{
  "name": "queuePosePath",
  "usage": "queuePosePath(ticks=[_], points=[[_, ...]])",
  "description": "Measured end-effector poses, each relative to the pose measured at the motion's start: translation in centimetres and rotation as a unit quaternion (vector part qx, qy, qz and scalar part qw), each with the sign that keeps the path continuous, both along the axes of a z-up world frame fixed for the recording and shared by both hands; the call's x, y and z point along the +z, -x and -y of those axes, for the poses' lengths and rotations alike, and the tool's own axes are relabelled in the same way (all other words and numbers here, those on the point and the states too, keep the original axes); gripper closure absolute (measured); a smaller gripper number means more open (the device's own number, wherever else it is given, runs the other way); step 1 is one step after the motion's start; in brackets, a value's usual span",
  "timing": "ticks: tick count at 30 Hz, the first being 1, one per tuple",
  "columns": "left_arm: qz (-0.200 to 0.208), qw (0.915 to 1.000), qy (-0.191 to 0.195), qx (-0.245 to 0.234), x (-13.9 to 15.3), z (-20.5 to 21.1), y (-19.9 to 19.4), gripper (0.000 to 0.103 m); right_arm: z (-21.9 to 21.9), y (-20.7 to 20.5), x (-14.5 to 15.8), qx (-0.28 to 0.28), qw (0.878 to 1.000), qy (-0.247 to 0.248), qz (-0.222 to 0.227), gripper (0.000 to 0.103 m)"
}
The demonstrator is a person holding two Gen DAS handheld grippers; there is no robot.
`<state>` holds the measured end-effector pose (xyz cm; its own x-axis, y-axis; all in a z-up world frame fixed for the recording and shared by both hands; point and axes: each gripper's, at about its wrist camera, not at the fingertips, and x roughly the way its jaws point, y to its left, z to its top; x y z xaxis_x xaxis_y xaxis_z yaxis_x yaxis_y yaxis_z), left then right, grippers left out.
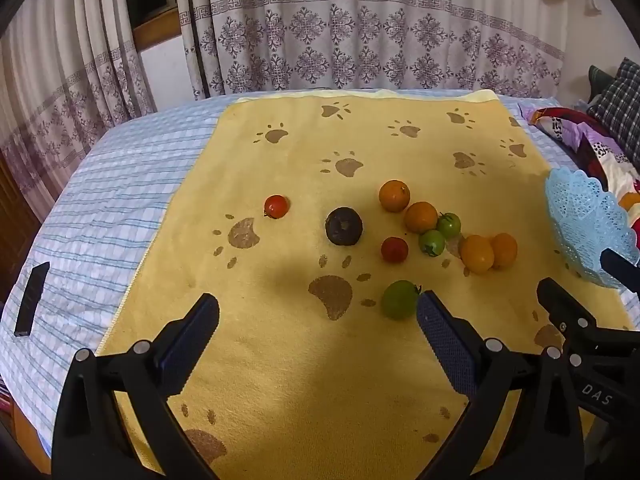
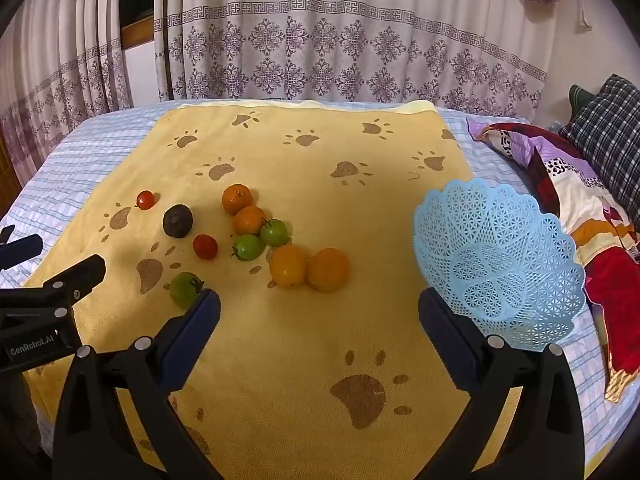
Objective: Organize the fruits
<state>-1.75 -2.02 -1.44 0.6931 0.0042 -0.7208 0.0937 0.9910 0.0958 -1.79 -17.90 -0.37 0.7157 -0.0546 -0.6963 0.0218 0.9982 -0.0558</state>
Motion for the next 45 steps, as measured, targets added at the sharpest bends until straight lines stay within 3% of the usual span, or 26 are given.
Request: queuePosePath(ticks=[2, 32, 45], points=[[-0.013, 0.9997, 0.019, 0.011, 0.8, -1.9, -1.7, 0.005, 0.2, -0.1, -0.1, -0.001, 1.000, -0.002, -0.002, 0.003], [-0.015, 0.9998, 0.010, 0.001, 1.0, -1.7, -1.7, 0.005, 0.6, -0.3, -0.4, -0.009, 1.000, -0.016, -0.006, 0.003], [-0.024, 0.9997, -0.001, -0.001, 0.2, -1.9, -2.1, 0.005, 1.6, -1.3, -1.3, -0.010, 0.999, -0.041, -0.033, 0.003]])
